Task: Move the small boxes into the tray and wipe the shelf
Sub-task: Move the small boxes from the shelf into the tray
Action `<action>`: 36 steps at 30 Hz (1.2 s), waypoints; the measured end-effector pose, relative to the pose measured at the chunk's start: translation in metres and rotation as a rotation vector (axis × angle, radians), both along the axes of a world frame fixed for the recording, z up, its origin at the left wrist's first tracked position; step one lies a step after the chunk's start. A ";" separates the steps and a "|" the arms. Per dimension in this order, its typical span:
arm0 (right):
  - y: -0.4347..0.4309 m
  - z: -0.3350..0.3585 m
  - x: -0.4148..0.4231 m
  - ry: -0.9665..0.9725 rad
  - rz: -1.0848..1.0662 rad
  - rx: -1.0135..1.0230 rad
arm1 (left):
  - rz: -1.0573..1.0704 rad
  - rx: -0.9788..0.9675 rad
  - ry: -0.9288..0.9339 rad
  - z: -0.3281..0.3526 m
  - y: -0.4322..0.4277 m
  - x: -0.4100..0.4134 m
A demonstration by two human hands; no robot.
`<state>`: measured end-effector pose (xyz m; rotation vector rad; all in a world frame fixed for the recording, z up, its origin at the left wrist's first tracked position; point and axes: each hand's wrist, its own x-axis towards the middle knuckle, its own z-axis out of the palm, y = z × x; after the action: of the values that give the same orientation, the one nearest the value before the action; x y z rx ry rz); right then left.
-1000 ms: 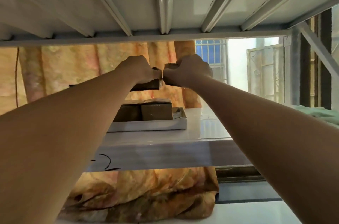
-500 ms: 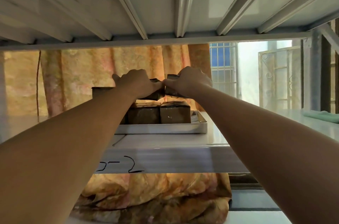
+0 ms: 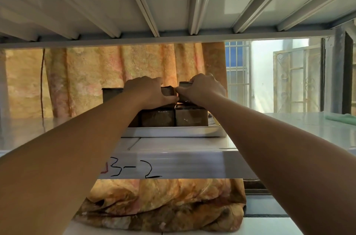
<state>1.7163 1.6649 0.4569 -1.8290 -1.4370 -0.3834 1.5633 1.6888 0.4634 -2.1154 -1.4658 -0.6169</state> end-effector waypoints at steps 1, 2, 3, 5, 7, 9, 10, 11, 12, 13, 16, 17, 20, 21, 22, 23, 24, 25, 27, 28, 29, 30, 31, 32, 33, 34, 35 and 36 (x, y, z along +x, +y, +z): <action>-0.001 -0.001 -0.001 -0.002 -0.001 -0.010 | -0.015 -0.019 0.041 0.000 0.000 -0.002; -0.002 -0.002 -0.001 -0.009 -0.001 -0.016 | -0.028 -0.029 0.081 0.000 -0.001 -0.005; -0.003 -0.003 -0.002 -0.018 0.002 -0.017 | -0.042 -0.033 0.115 0.001 -0.001 -0.008; -0.005 -0.004 -0.003 -0.034 0.010 -0.010 | -0.072 -0.037 0.153 0.002 0.001 -0.014; -0.007 -0.005 -0.004 -0.046 0.021 -0.006 | -0.091 -0.028 0.153 0.002 0.003 -0.019; -0.009 -0.005 -0.004 -0.050 0.031 0.003 | -0.099 0.007 0.148 -0.001 0.005 -0.020; -0.009 -0.005 -0.004 -0.051 0.035 0.013 | -0.105 0.027 0.142 -0.002 0.006 -0.020; -0.009 -0.005 -0.004 -0.057 0.035 0.028 | -0.114 0.040 0.131 -0.004 0.007 -0.020; -0.009 -0.005 -0.004 -0.065 0.032 0.046 | -0.122 0.044 0.117 -0.005 0.008 -0.020; -0.009 -0.005 -0.003 -0.071 0.031 0.058 | -0.127 0.042 0.106 -0.006 0.009 -0.020; -0.007 -0.009 -0.001 -0.091 0.038 0.056 | -0.124 0.052 0.098 -0.007 0.010 -0.018; -0.007 -0.011 0.000 -0.103 0.040 0.049 | -0.120 0.056 0.104 -0.007 0.011 -0.018; -0.008 -0.017 0.003 -0.143 0.032 0.050 | -0.112 0.077 0.128 -0.008 0.011 -0.018; -0.008 -0.019 0.004 -0.156 0.031 0.052 | -0.105 0.090 0.135 -0.009 0.011 -0.018; -0.008 -0.021 0.006 -0.169 0.032 0.054 | -0.095 0.107 0.145 -0.010 0.011 -0.019; -0.008 -0.022 0.007 -0.182 0.036 0.056 | -0.085 0.124 0.155 -0.011 0.011 -0.019; -0.008 -0.023 0.009 -0.196 0.039 0.055 | -0.077 0.142 0.161 -0.013 0.010 -0.019; -0.007 -0.024 0.010 -0.208 0.042 0.056 | -0.075 0.157 0.159 -0.014 0.010 -0.018; -0.005 -0.025 0.013 -0.196 0.051 0.086 | -0.092 0.190 0.132 -0.017 0.009 -0.018; -0.003 -0.025 0.014 -0.160 0.064 0.121 | -0.105 0.210 0.112 -0.019 0.010 -0.018; -0.002 -0.025 0.015 -0.106 0.081 0.165 | -0.116 0.233 0.095 -0.021 0.010 -0.017; 0.000 -0.025 0.016 -0.050 0.099 0.211 | -0.122 0.252 0.084 -0.022 0.011 -0.017; 0.002 -0.025 0.017 -0.008 0.115 0.247 | -0.125 0.264 0.078 -0.023 0.012 -0.017; 0.003 -0.024 0.019 0.010 0.130 0.263 | -0.128 0.266 0.074 -0.023 0.012 -0.017; 0.004 -0.024 0.020 0.011 0.146 0.264 | -0.132 0.262 0.071 -0.022 0.013 -0.017; 0.005 -0.025 0.021 0.006 0.164 0.258 | -0.137 0.256 0.068 -0.022 0.013 -0.017; 0.006 -0.025 0.023 0.001 0.181 0.252 | -0.141 0.254 0.068 -0.021 0.014 -0.017; 0.006 -0.025 0.024 -0.001 0.197 0.248 | -0.142 0.254 0.071 -0.021 0.014 -0.017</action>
<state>1.7400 1.6708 0.4324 -1.4768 -1.4840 -0.4409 1.5464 1.7032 0.4422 -2.0302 -1.1407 -0.7315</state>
